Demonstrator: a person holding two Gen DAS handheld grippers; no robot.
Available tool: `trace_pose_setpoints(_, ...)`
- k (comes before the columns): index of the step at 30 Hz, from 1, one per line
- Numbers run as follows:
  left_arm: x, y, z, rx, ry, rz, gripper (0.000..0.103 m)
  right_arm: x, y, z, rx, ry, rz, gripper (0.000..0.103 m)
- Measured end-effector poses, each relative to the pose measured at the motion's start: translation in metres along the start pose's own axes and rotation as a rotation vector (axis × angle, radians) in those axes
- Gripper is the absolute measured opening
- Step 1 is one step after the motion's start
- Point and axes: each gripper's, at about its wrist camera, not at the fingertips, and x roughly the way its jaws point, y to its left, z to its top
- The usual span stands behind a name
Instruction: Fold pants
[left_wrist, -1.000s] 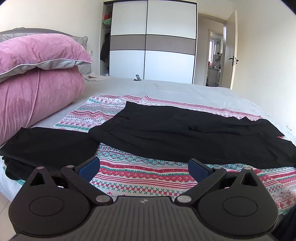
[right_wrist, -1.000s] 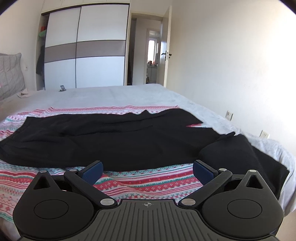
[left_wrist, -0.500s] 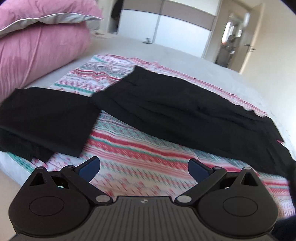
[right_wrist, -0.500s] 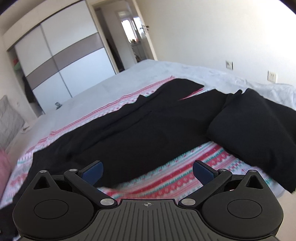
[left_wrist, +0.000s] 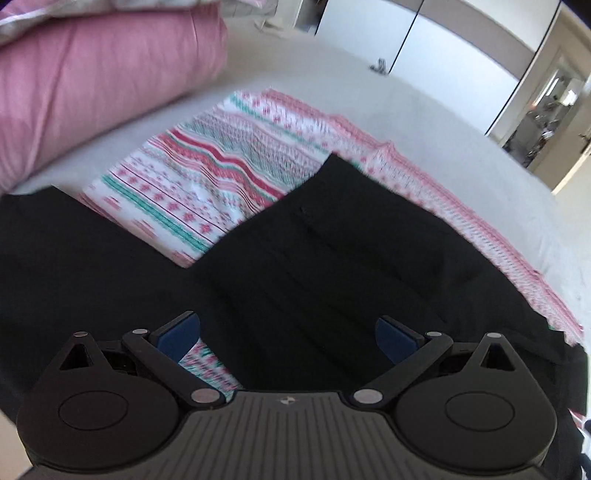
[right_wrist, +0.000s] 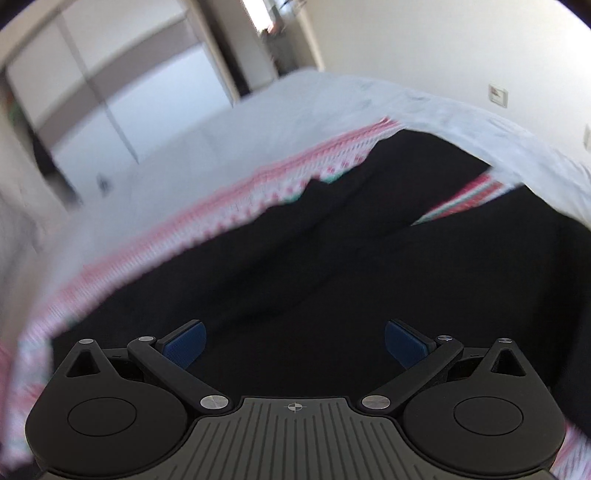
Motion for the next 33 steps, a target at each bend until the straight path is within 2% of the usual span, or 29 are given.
trace_pose_setpoints(2, 0.021, -0.003, -0.009, 0.033, 0.036, 0.013, 0.103, 0.018, -0.001, -0.012, -0.039, 0.023, -0.034, 0.103)
trace_pose_setpoints(4, 0.035, 0.011, -0.018, 0.015, 0.04, 0.009, 0.103, 0.028, -0.007, -0.019, -0.066, 0.092, -0.086, 0.103)
trace_pose_setpoints(6, 0.046, 0.029, -0.021, -0.049, 0.109, 0.007, 0.1, 0.016, -0.014, -0.022, -0.113, 0.035, -0.112, 0.103)
trace_pose_setpoints(7, 0.047, 0.039, -0.018, -0.09, 0.135, -0.043, 0.1, 0.008, -0.015, -0.024, -0.145, 0.002, -0.144, 0.103)
trace_pose_setpoints(8, 0.044, 0.05, -0.015, -0.118, 0.113, -0.067, 0.101, 0.002, -0.015, -0.026, -0.172, -0.025, -0.172, 0.103)
trace_pose_setpoints(10, 0.04, 0.067, -0.011, -0.144, 0.035, 0.017, 0.103, -0.006, -0.017, -0.031, -0.212, -0.046, -0.208, 0.103)
trace_pose_setpoints(11, 0.042, 0.072, -0.01, -0.142, 0.037, 0.047, 0.103, -0.008, -0.018, -0.033, -0.219, -0.048, -0.208, 0.103)
trace_pose_setpoints(12, 0.048, 0.079, -0.007, -0.152, 0.066, 0.045, 0.103, -0.01, -0.019, -0.035, -0.223, -0.044, -0.203, 0.103)
trace_pose_setpoints(14, 0.064, 0.098, -0.003, -0.231, 0.134, 0.014, 0.103, -0.008, -0.019, -0.039, -0.226, -0.036, -0.201, 0.103)
trace_pose_setpoints(16, 0.072, 0.11, -0.003, -0.303, 0.169, 0.016, 0.103, -0.008, -0.018, -0.041, -0.233, -0.028, -0.217, 0.103)
trace_pose_setpoints(18, 0.068, 0.111, -0.003, -0.314, 0.144, -0.01, 0.103, -0.002, -0.022, -0.035, -0.245, -0.023, -0.234, 0.103)
trace_pose_setpoints(22, 0.072, 0.1, -0.006, -0.26, 0.141, -0.038, 0.099, 0.01, -0.012, -0.036, -0.293, -0.009, -0.248, 0.103)
trace_pose_setpoints(23, 0.073, 0.098, -0.007, -0.245, 0.131, -0.039, 0.092, 0.011, -0.011, -0.038, -0.301, -0.007, -0.248, 0.103)
trace_pose_setpoints(24, 0.073, 0.096, -0.007, -0.233, 0.12, -0.039, 0.079, 0.011, -0.01, -0.039, -0.308, -0.004, -0.247, 0.103)
trace_pose_setpoints(25, 0.075, 0.095, -0.008, -0.223, 0.111, -0.036, 0.072, 0.012, -0.009, -0.039, -0.314, -0.002, -0.245, 0.103)
trace_pose_setpoints(27, 0.079, 0.092, -0.007, -0.197, 0.099, -0.025, 0.037, 0.013, -0.007, -0.04, -0.326, 0.0, -0.242, 0.103)
trace_pose_setpoints(29, 0.083, 0.092, -0.005, -0.179, 0.085, -0.008, 0.013, 0.014, -0.005, -0.042, -0.336, 0.001, -0.242, 0.103)
trace_pose_setpoints(33, 0.073, 0.101, -0.001, -0.269, 0.029, 0.0, 0.006, 0.023, -0.001, -0.045, -0.363, 0.026, -0.249, 0.103)
